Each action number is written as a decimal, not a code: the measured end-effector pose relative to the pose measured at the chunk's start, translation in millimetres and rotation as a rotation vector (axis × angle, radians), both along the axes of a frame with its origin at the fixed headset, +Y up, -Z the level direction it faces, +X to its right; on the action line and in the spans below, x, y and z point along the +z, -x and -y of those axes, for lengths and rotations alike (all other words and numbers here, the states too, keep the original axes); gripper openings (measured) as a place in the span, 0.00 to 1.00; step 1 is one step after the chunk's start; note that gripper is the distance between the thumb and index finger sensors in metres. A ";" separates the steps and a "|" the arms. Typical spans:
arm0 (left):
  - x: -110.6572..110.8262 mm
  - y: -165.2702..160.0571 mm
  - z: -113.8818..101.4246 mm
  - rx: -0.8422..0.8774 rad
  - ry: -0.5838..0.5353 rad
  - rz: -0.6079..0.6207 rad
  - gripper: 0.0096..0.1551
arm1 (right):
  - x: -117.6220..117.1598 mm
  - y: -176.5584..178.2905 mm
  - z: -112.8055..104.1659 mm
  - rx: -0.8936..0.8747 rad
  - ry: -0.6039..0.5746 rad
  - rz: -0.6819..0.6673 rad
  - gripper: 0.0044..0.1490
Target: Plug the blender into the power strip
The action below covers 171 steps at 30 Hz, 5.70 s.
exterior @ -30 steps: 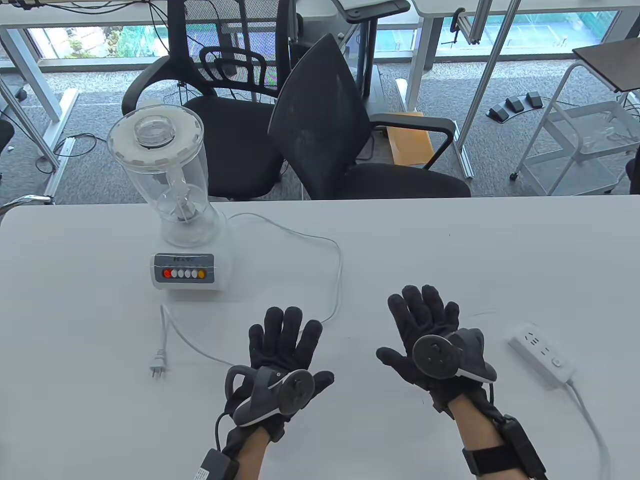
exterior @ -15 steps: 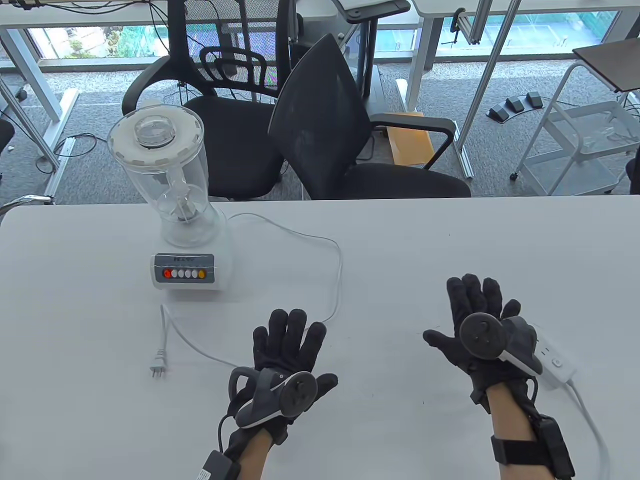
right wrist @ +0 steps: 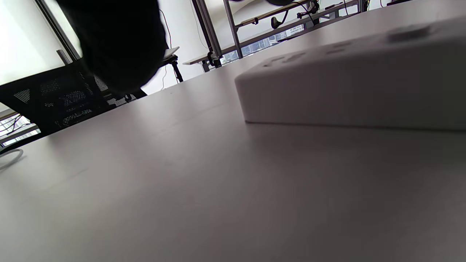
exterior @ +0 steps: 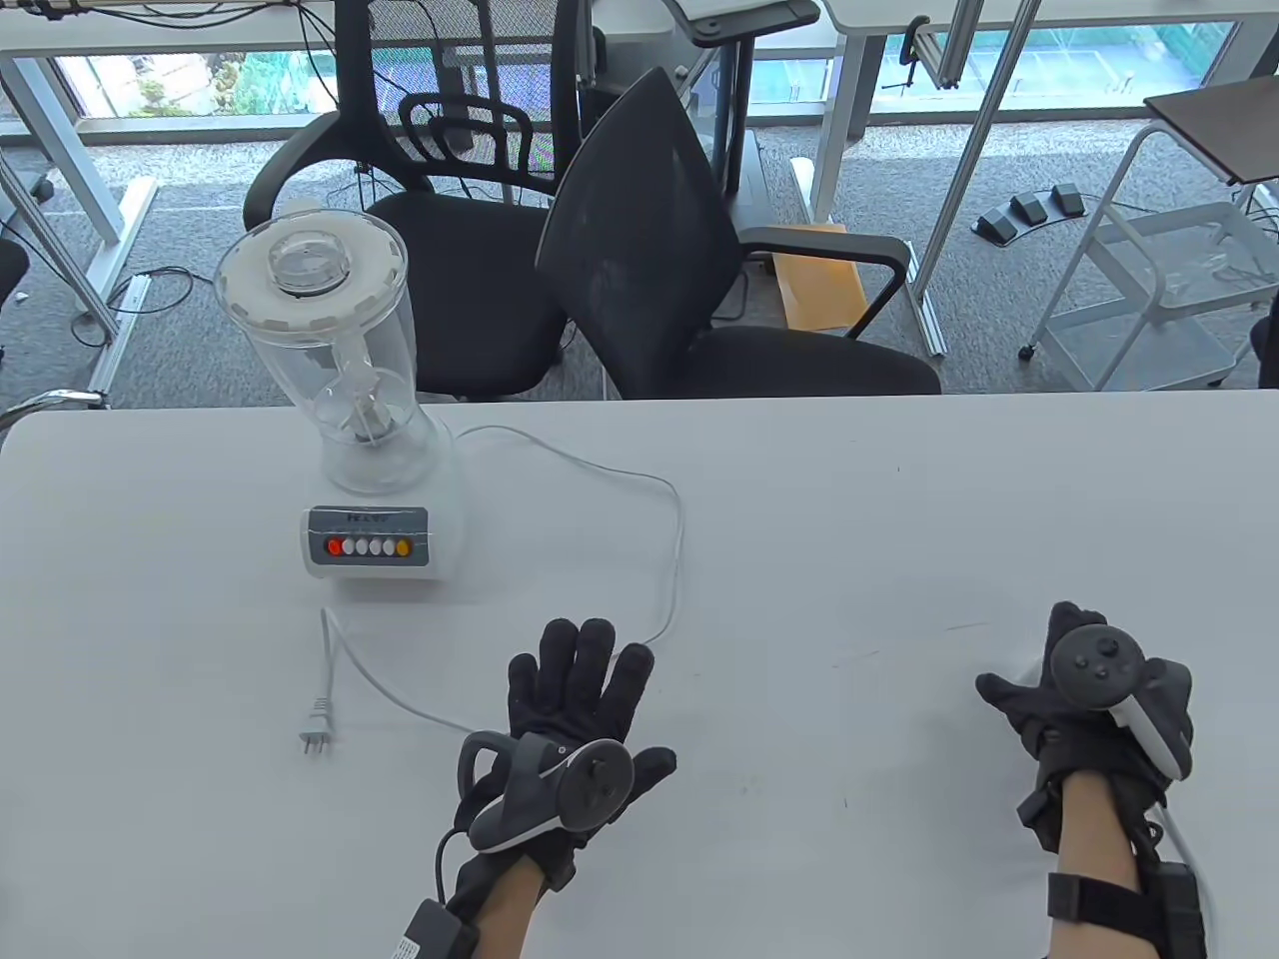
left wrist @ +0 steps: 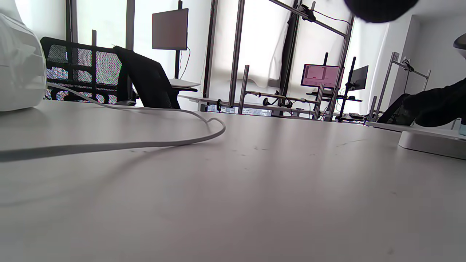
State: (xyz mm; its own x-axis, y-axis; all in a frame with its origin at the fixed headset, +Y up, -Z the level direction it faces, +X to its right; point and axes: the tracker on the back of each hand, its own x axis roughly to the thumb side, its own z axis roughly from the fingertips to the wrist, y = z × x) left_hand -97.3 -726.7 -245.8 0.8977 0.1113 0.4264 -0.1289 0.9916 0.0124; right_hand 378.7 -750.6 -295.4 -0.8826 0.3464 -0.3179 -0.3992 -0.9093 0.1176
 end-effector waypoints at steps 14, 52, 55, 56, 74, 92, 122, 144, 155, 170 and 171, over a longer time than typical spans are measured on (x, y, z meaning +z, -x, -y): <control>1.2 -0.2 -1.7 0.021 -0.005 0.007 0.59 | 7.1 -24.6 30.8 -0.013 0.114 0.261 0.55; -1.7 6.1 -5.5 0.030 0.001 -0.007 0.58 | -21.4 126.1 -32.6 0.311 -0.280 -0.198 0.56; -1.7 6.3 -6.0 0.031 0.001 -0.009 0.58 | -22.3 148.5 -30.8 0.315 -0.267 -0.289 0.56; -1.7 6.4 -6.0 0.031 0.001 -0.009 0.58 | -22.0 157.4 -29.3 0.329 -0.262 -0.324 0.56; -2.8 6.9 -5.0 0.027 0.014 -0.009 0.57 | 1.0 264.7 -7.3 0.378 -0.275 -0.704 0.56; -3.7 15.9 -8.4 0.035 -0.002 -0.051 0.56 | -7.4 263.6 20.7 0.276 -0.024 -0.772 0.55; 6.0 176.0 -21.5 0.474 -0.124 -0.771 0.45 | -7.3 262.1 20.5 0.263 -0.016 -0.778 0.55; 1.9 236.3 10.6 0.437 0.078 -0.988 0.45 | -10.1 256.9 22.7 0.188 -0.006 -0.787 0.56; -17.3 228.7 33.1 0.107 0.250 -1.061 0.43 | -11.2 255.4 23.3 0.173 -0.006 -0.791 0.55; -35.0 212.3 48.9 -0.001 0.321 -1.067 0.36 | -11.6 254.7 24.0 0.161 -0.002 -0.793 0.55; -35.2 211.8 48.6 0.024 0.327 -1.064 0.35 | -11.6 254.7 24.0 0.162 -0.002 -0.794 0.56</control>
